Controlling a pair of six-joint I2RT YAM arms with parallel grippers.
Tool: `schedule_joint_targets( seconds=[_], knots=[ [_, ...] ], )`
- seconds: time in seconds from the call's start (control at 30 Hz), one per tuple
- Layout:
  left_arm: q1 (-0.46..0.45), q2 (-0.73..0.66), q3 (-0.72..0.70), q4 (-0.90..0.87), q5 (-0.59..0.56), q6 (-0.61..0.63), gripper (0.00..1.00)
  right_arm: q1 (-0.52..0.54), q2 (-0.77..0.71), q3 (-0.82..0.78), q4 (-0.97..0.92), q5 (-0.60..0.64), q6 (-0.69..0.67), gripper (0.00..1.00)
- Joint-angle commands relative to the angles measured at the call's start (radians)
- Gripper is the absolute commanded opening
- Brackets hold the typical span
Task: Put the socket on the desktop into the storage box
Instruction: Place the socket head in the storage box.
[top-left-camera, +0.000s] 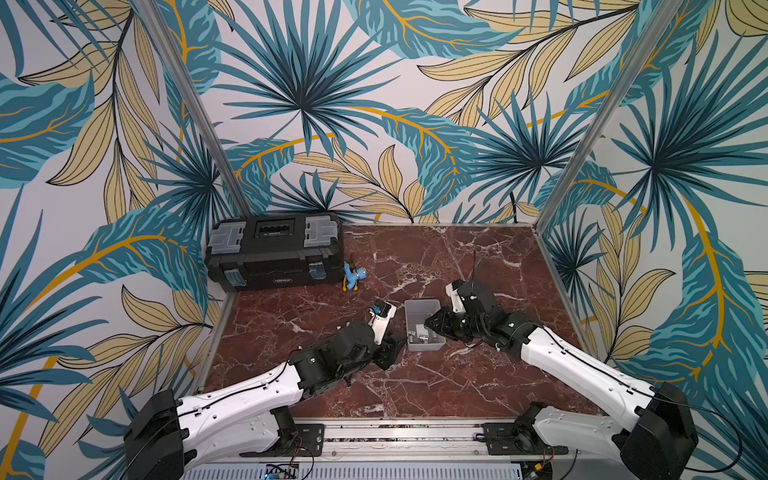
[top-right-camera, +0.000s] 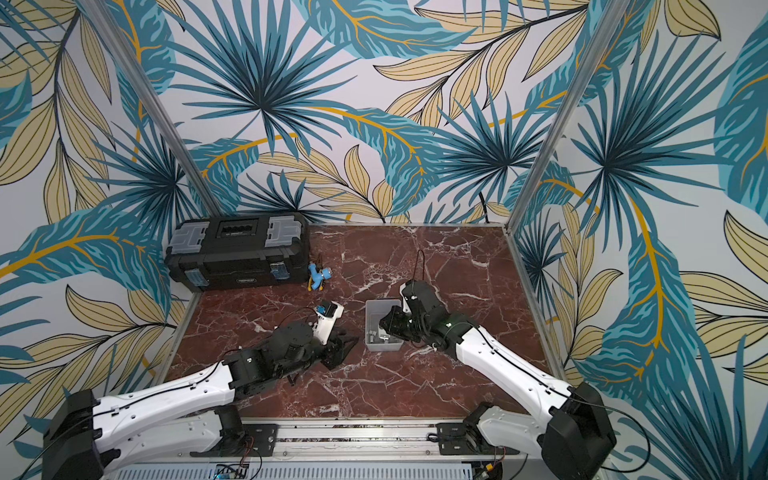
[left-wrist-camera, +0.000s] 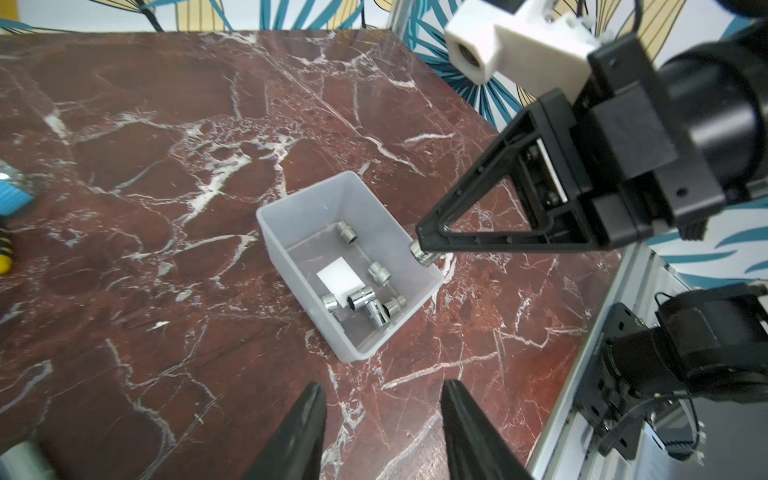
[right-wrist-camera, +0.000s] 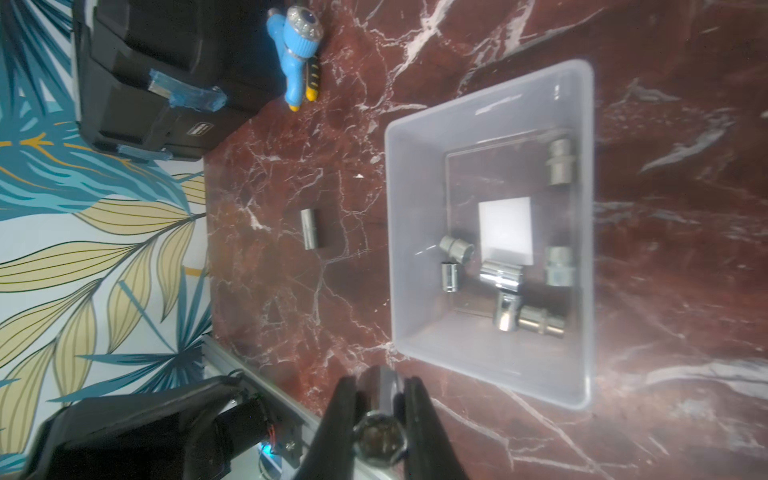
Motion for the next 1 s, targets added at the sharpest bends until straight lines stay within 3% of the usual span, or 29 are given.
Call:
schedule_joint_targets(
  seconds=[0.0, 0.27, 0.5, 0.97],
  knots=[
    [0.001, -0.039, 0.000, -0.027, -0.096, -0.021, 0.49, -0.004, 0.019, 0.040, -0.095, 0.077, -0.038, 0.00],
    [0.051, -0.079, -0.016, -0.104, -0.206, -0.086, 0.49, -0.004, 0.082, 0.144, -0.252, 0.187, -0.089, 0.00],
    [0.163, -0.080, -0.052, -0.117, -0.191, -0.126, 0.49, -0.001, 0.124, 0.180, -0.328, 0.250, -0.136, 0.00],
    [0.285, 0.027, 0.005, -0.289, -0.209, -0.215, 0.57, 0.063, 0.297, 0.340, -0.449, 0.321, -0.199, 0.00]
  ],
)
